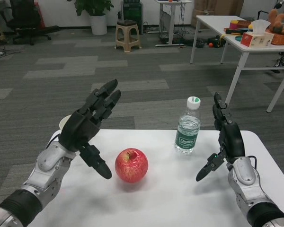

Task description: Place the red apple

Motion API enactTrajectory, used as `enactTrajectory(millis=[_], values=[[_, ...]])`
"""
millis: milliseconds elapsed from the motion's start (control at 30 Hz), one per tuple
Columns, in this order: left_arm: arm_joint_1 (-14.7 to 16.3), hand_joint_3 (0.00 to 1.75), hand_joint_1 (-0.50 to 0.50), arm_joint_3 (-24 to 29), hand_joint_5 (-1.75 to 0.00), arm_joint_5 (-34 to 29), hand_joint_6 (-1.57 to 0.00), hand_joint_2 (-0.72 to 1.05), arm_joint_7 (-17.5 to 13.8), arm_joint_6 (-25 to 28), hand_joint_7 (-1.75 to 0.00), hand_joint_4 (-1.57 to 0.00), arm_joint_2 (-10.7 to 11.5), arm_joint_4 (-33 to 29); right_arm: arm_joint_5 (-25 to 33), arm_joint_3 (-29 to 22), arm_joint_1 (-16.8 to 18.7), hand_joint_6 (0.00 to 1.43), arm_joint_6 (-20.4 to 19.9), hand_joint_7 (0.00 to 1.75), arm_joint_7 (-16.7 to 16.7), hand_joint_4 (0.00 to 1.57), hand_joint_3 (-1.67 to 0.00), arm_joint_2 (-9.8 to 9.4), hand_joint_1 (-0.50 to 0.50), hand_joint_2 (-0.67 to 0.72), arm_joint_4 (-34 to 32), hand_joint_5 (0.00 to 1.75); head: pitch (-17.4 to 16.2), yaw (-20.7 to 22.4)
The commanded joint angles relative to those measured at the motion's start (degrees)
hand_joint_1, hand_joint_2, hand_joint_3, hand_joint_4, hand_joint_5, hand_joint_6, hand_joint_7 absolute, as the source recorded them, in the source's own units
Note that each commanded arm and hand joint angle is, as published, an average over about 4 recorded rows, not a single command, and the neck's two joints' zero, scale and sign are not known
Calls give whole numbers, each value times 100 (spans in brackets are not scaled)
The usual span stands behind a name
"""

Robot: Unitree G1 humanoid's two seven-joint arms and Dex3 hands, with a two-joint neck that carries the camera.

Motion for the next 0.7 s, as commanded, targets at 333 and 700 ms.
enactTrajectory(millis=[333, 700], values=[[195, 0, -50, 839, 0, 28, 0, -10, -111, 669, -28, 0, 422, -1191, 35, -59, 88, 0, 12, 0, -9, 0, 0, -109, -25, 72, -282, 0, 324, -76], [70, 0, -50, 861, 0, 26, 0, -10, -148, 735, -28, 0, 519, -1213, 32, -147, 136, 0, 12, 0, -7, 0, 0, -105, -25, 72, -438, 0, 409, -80]])
